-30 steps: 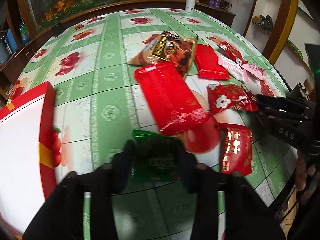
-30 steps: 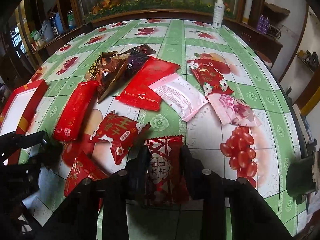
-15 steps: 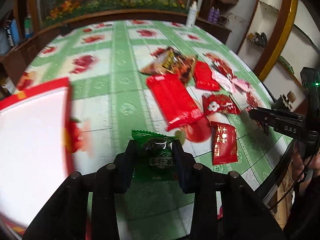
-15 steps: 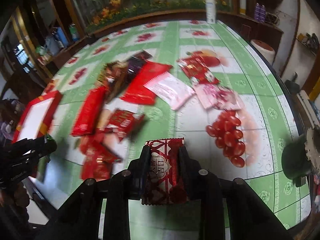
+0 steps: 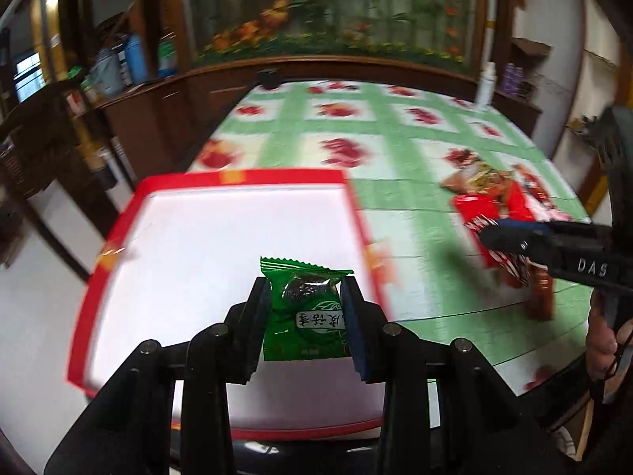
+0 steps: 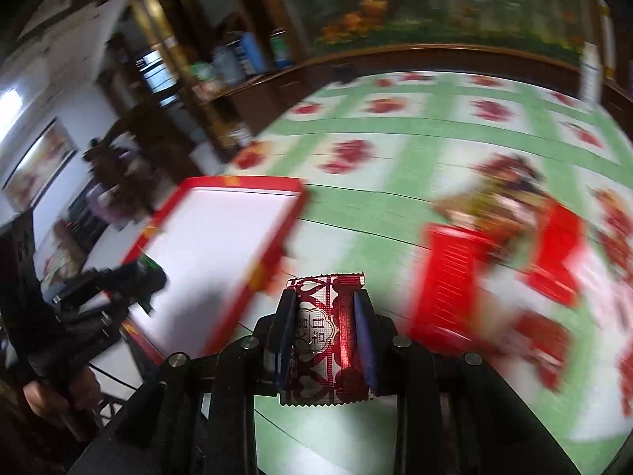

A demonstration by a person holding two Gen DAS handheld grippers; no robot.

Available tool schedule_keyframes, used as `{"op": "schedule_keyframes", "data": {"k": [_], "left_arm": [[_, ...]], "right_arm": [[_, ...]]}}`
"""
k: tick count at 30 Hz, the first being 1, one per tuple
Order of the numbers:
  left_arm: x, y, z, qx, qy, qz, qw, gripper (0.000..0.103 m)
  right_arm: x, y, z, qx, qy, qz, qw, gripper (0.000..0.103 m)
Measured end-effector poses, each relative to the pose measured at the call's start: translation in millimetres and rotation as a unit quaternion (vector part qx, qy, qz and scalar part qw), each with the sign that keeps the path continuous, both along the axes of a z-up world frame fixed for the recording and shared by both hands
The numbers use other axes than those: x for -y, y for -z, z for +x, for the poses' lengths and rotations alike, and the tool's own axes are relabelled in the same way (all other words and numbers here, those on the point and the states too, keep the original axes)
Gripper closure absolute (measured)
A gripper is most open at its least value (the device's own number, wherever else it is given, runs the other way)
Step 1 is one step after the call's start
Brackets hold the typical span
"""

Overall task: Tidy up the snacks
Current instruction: 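Grasp green snack packet with left tool while right tool grasps red-white packet, carry both into box, then open both tools over the box and return to the packets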

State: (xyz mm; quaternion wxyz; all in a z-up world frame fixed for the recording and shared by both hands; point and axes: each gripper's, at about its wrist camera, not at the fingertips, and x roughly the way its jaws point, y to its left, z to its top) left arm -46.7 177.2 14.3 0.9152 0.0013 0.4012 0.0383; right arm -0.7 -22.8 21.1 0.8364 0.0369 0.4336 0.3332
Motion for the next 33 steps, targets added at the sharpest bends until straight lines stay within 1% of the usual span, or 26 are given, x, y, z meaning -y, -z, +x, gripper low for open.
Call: {"op": "schedule_keyframes", "data": {"k": [3,5,7,8,9,10,12,14,16,18,20,23,25,26,27,28,29,32,33], "left_arm": [[-20,11,1,-0.014,-0.016,-0.006,0.9998,0.069],[-27,14,0,-0.015,-0.024,-0.007,0.9996,0.069],[-33,15,-1,-0.014,-0.031,0.000,0.9994,0.067],[-35,15,-1,-0.014,-0.034,0.002,0.9993,0.064],[-37,15,-3,-0.012,-0.038,0.003,0.9992,0.058],[-38,14,-4,-0.007,-0.042,0.003,0.9991,0.049],[-43,11,-7,-0.001,-0.046,0.005,0.9989,0.038],[-42,9,-10,0.006,-0.047,0.006,0.9988,0.037],[-38,9,-9,0.006,-0.040,0.001,0.9992,0.037],[-33,10,-8,0.003,-0.027,-0.004,0.9996,0.037],[-20,12,-6,-0.001,-0.008,-0.007,0.9999,0.037],[3,13,-4,-0.010,0.020,-0.008,0.9997,0.037],[19,13,-3,-0.015,0.041,-0.007,0.9990,0.035],[28,13,-2,-0.018,0.051,-0.006,0.9985,0.033],[35,12,-1,-0.019,0.059,-0.005,0.9981,0.026],[46,12,0,-0.020,0.073,-0.004,0.9971,0.023],[55,11,0,-0.021,0.083,-0.004,0.9963,0.023],[86,10,3,-0.030,0.130,-0.008,0.9910,0.023],[94,11,5,-0.034,0.139,-0.009,0.9897,0.023]], "right_arm": [[-47,-1,5,-0.004,-0.039,0.020,0.999,0.074],[-75,-1,5,0.002,-0.054,0.021,0.998,0.074],[-96,1,10,-0.005,-0.067,0.026,0.997,0.073],[-102,1,10,-0.009,-0.074,0.032,0.997,0.071],[-107,1,10,-0.015,-0.083,0.040,0.996,0.070],[-110,0,11,-0.018,-0.089,0.048,0.995,0.069],[-110,-4,8,-0.005,-0.084,0.064,0.994,0.067],[-104,-7,7,0.009,-0.075,0.067,0.995,0.067],[-91,-7,9,0.016,-0.057,0.068,0.996,0.066],[-75,-4,14,0.008,-0.040,0.076,0.996,0.064],[-52,0,15,0.012,-0.012,0.072,0.997,0.064],[-19,7,15,0.019,0.017,0.063,0.998,0.059],[14,10,12,0.025,0.047,0.054,0.997,0.053],[28,12,12,0.027,0.063,0.049,0.996,0.052],[44,13,12,0.029,0.080,0.044,0.995,0.051],[63,14,11,0.030,0.098,0.039,0.994,0.049],[78,15,10,0.031,0.112,0.034,0.993,0.048],[127,15,3,0.039,0.158,0.016,0.987,0.039],[144,15,0,0.040,0.171,0.014,0.984,0.036]]}}
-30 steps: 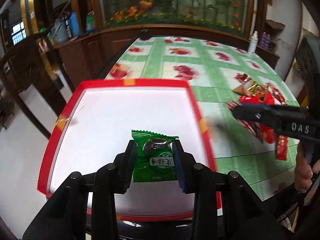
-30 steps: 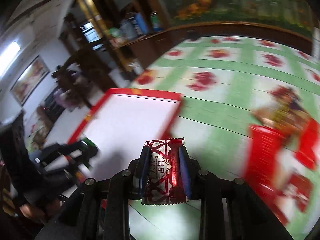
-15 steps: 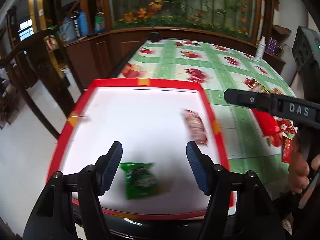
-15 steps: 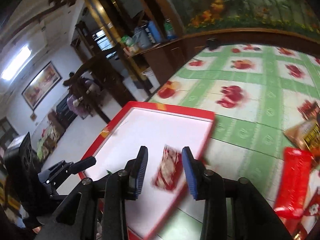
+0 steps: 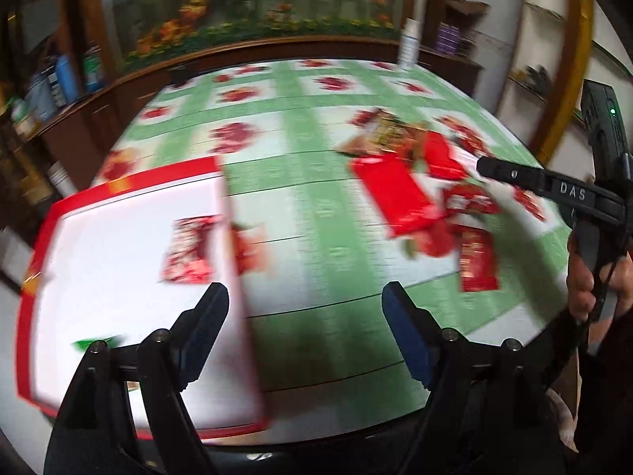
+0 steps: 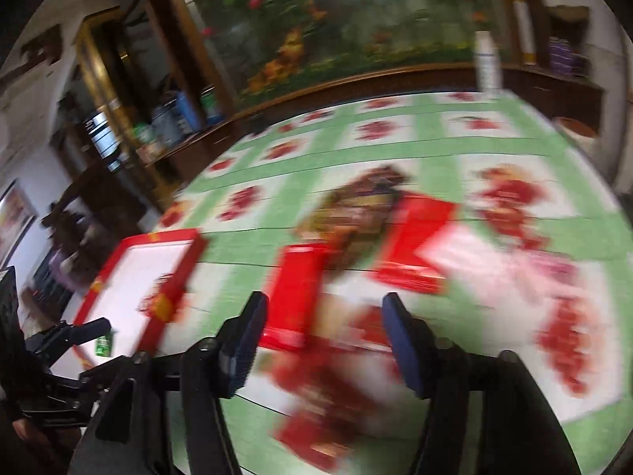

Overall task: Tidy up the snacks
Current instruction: 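Open both tools over the box and return to the packets, then grasp dark red packet with left tool while right tool grasps pink packet, drop both in box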

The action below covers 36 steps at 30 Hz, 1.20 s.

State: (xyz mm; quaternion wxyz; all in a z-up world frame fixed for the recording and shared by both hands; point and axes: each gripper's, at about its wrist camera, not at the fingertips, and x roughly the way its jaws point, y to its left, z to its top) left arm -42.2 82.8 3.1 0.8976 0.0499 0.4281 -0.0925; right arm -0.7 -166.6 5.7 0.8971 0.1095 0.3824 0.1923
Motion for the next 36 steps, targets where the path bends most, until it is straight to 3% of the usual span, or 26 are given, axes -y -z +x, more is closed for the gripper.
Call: {"op": "schedule_keyframes", "data": {"k": [5,11,14,17,21,27,30,33,35,36], "left_arm": [[50,6,8,-0.026,0.049,0.007,0.9984,0.023],[101,8,10,-0.040,0.097,0.021,0.9942,0.023],[122,13,14,-0.049,0.120,0.023,0.9913,0.023],[138,22,20,-0.058,0.123,0.032,0.9901,0.023],[142,29,32,-0.071,0.115,0.017,0.9907,0.023],[148,43,46,-0.093,0.105,0.002,0.9900,0.023],[148,49,49,-0.093,0.099,0.011,0.9907,0.023],[143,50,48,-0.077,0.096,0.024,0.9921,0.023],[138,50,48,-0.071,0.095,0.021,0.9927,0.026],[136,50,48,-0.067,0.094,0.022,0.9930,0.033]], "right_arm": [[72,3,-13,0.008,0.072,0.004,0.997,0.032],[119,19,-19,-0.007,0.115,0.005,0.993,0.032],[125,27,-18,-0.019,0.118,-0.011,0.993,0.032],[133,36,-14,-0.026,0.122,-0.013,0.992,0.032],[132,38,-2,-0.031,0.123,-0.022,0.992,0.032],[121,29,37,-0.021,0.128,-0.052,0.990,0.022],[113,33,63,-0.038,0.133,-0.082,0.987,0.022],[106,49,85,-0.084,0.121,-0.102,0.984,0.022],[105,55,88,-0.083,0.124,-0.106,0.983,0.027],[104,55,87,-0.080,0.125,-0.109,0.983,0.049]]}}
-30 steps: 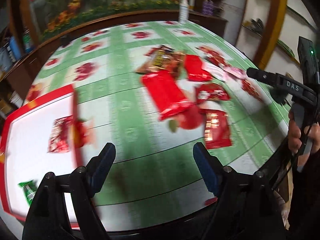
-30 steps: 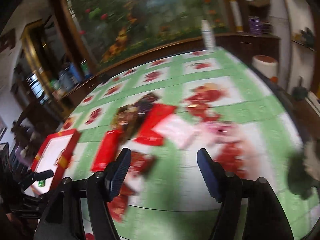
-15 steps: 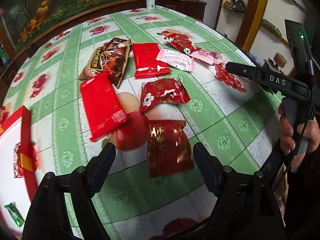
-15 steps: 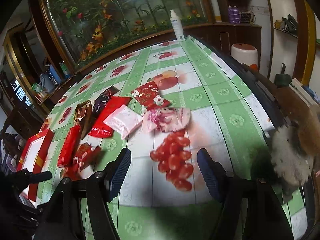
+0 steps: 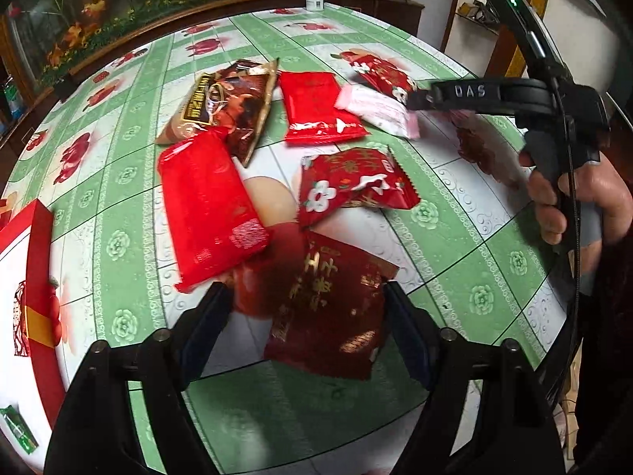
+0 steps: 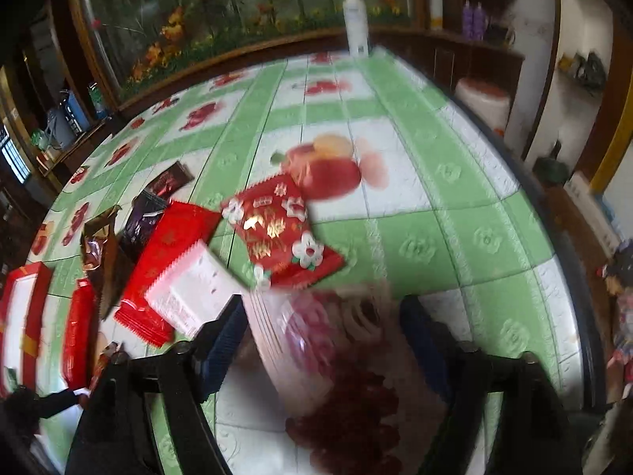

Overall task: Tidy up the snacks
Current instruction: 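Grasp dark red packet with left tool while right tool grasps pink packet, drop both in box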

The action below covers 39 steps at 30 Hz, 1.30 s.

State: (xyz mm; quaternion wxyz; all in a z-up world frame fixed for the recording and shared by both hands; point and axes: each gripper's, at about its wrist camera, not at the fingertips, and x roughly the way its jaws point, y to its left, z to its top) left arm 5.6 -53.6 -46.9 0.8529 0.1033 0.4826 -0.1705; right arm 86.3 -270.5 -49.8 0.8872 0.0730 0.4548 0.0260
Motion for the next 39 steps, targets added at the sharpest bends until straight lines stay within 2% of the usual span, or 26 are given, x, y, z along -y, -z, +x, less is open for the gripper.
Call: {"op": "schedule_keyframes", "data": {"k": [1,2,6,13,19,28,33,39], "left_arm": [[-3,-1,0,0.004,-0.001,-0.002,1.0000,0.042],[-8,-2,0,0.005,-0.005,-0.005,1.0000,0.047],[-26,-5,-1,-0.001,-0.011,-0.031,0.9995,0.053],[-65,-7,-6,-0.016,-0.043,-0.072,0.9963,0.054],[-93,-25,-20,0.012,-0.066,-0.088,0.9939,0.054],[-159,-46,-38,0.052,-0.143,-0.086,0.9846,0.053],[-210,-48,-53,0.063,-0.204,-0.078,0.9739,0.053],[-259,-41,-63,0.067,-0.264,-0.066,0.9600,0.053]], "right_arm": [[0,-1,-2,0.003,0.005,-0.010,1.000,0.064],[0,-1,-4,0.000,0.008,-0.016,1.000,0.070],[-1,-2,-17,-0.003,0.007,0.000,1.000,0.079],[-21,-11,-55,-0.002,-0.054,0.100,0.994,0.080],[-59,-23,-76,0.010,-0.121,0.145,0.982,0.081],[-142,-45,-84,0.020,-0.211,0.143,0.967,0.081],[-199,-51,-82,0.014,-0.264,0.147,0.953,0.081],[-289,-58,-79,0.013,-0.337,0.144,0.930,0.081]]}}
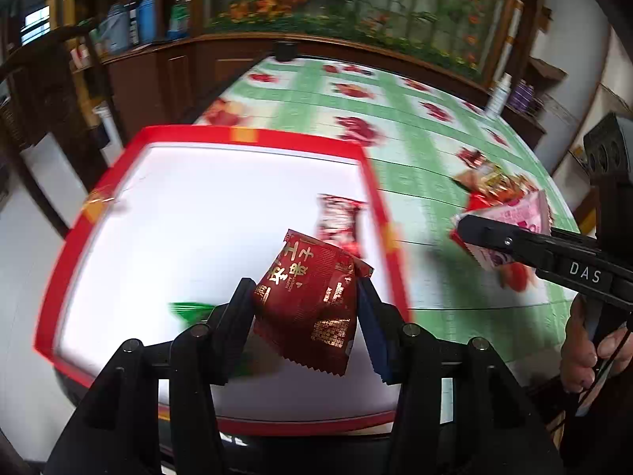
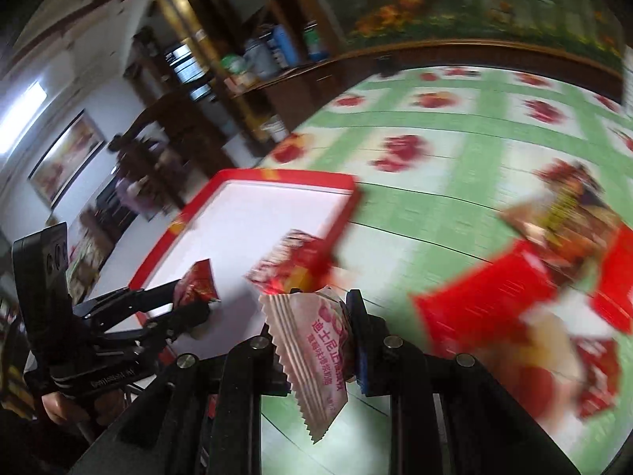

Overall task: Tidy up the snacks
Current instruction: 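Grasp dark red packet with left tool while right tool grasps pink packet, drop both in box, then grasp long red packet with left tool while right tool grasps red printed packet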

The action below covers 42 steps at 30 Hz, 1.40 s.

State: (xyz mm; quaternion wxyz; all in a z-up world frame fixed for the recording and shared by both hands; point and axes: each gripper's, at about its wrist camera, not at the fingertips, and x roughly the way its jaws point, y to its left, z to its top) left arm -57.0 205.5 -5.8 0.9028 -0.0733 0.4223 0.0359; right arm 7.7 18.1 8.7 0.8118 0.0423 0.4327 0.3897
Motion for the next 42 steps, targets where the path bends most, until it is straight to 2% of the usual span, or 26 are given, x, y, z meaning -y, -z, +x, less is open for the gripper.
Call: {"op": "schedule_keyframes", "data": {"k": [6,9,11,12,13,14,18,24,27,31,33,38,40,42], "left_arm": [[-23,4,-6,0.001,-0.028,0.002,0.9996,0.053],[-27,1,-6,0.007,-0.042,0.012,0.9990,0.047],[-30,-2,-7,0.015,-0.049,0.017,0.9985,0.043],[-31,-3,-9,0.016,-0.051,0.019,0.9984,0.040],[-32,-4,-9,0.018,-0.053,0.020,0.9983,0.039],[-32,-4,-10,0.021,-0.054,0.021,0.9981,0.039],[-27,-6,-8,0.023,-0.039,0.018,0.9988,0.039],[20,-5,3,0.012,0.039,0.011,0.9991,0.039],[48,-5,9,0.002,0.075,0.009,0.9971,0.039],[86,-2,19,-0.017,0.120,0.008,0.9926,0.039],[101,0,21,-0.023,0.138,0.009,0.9901,0.039],[135,4,35,-0.037,0.165,0.039,0.9849,0.039],[146,4,46,-0.038,0.168,0.049,0.9838,0.039],[154,6,58,-0.041,0.172,0.058,0.9824,0.039]], "right_arm": [[-61,-6,5,0.006,-0.034,0.005,0.999,0.077],[-76,-15,7,0.007,-0.047,0.044,0.998,0.075],[-77,-23,9,-0.001,-0.058,0.093,0.994,0.059],[-74,-27,11,-0.006,-0.058,0.116,0.992,0.041],[-67,-31,13,-0.007,-0.050,0.138,0.989,0.032],[-61,-34,14,-0.002,-0.042,0.151,0.988,0.032],[-23,-38,21,0.026,0.009,0.151,0.988,0.032],[64,-22,30,0.032,0.107,0.129,0.985,0.032],[126,-12,30,0.033,0.173,0.123,0.977,0.032],[209,0,27,0.039,0.272,0.108,0.955,0.032],[241,5,26,0.038,0.304,0.105,0.946,0.031],[292,27,27,0.011,0.347,0.127,0.929,0.030],[296,34,30,-0.002,0.342,0.137,0.930,0.030],[290,35,29,-0.009,0.322,0.136,0.937,0.030]]}}
